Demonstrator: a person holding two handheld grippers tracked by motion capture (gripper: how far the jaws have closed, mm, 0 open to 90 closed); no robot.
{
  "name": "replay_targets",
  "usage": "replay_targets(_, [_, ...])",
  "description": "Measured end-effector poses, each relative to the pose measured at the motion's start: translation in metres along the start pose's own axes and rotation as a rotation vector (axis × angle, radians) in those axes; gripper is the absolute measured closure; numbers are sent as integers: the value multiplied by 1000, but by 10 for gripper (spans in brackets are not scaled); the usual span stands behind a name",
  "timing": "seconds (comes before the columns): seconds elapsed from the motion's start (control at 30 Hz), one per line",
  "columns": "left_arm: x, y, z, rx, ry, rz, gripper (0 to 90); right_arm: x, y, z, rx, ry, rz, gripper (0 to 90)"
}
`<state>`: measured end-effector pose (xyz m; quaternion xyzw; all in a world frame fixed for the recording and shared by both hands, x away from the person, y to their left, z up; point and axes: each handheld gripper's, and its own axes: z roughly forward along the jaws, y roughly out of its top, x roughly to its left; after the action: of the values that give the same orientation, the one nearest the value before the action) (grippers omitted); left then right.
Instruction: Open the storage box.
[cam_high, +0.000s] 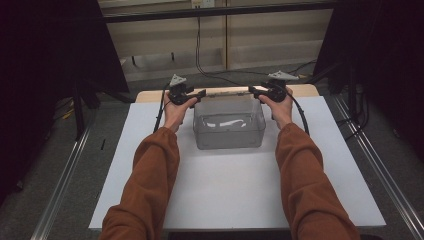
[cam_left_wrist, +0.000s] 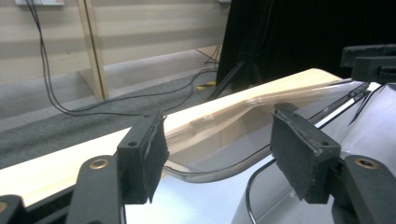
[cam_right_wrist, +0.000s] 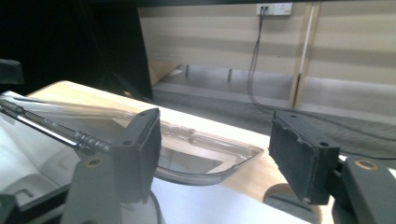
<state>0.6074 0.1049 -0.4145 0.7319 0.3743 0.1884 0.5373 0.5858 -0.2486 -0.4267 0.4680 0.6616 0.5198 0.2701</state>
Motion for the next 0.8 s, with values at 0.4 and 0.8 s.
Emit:
replay_targets(0.4, [-1,1,-7,-8,22,-15,243,6,10,-9,-7,-38,-34,227])
replay_targets(0.8, [-5,2,-25,-14,58,-1,148,21,16,-19,-25,-27,-55,156])
